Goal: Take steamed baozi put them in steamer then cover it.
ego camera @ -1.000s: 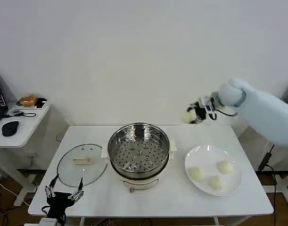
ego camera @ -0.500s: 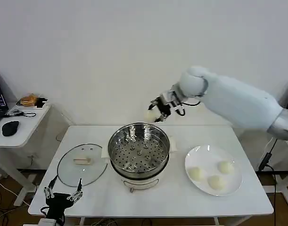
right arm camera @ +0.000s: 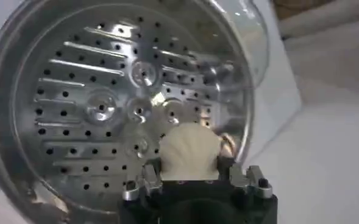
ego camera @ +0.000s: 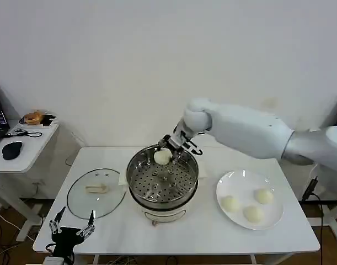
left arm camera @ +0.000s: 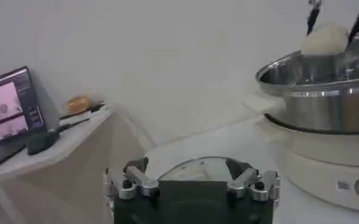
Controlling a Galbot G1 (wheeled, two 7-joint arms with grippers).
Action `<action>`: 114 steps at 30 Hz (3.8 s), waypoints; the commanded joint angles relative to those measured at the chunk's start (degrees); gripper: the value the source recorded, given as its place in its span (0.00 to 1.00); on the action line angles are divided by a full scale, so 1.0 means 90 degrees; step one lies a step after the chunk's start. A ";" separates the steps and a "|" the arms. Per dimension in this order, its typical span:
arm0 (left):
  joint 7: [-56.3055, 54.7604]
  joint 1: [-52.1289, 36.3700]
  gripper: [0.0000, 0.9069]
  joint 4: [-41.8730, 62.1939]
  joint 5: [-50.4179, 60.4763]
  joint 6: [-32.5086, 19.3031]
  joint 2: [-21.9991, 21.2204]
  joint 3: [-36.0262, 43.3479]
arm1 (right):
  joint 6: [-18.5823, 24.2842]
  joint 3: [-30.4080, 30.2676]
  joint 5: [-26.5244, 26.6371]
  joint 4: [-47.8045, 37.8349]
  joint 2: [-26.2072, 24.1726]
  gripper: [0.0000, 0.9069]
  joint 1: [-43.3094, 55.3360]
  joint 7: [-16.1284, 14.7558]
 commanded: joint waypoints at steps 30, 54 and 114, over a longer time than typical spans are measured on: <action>-0.0003 0.0021 1.00 -0.0015 -0.0029 -0.0015 -0.0020 -0.0039 | 0.1420 0.0106 -0.1404 -0.1203 0.0701 1.00 -0.0504 0.0549; 0.0011 -0.0262 1.00 -0.0108 -0.0426 0.0329 0.0420 0.0092 | -0.1633 -0.0890 0.0937 0.2396 -0.4696 1.00 0.1465 0.0001; 0.0071 -0.0420 1.00 0.0139 -0.0260 0.0427 0.0187 0.0179 | -0.2470 0.0475 0.0591 0.0968 -0.3227 0.69 -0.2291 -0.0215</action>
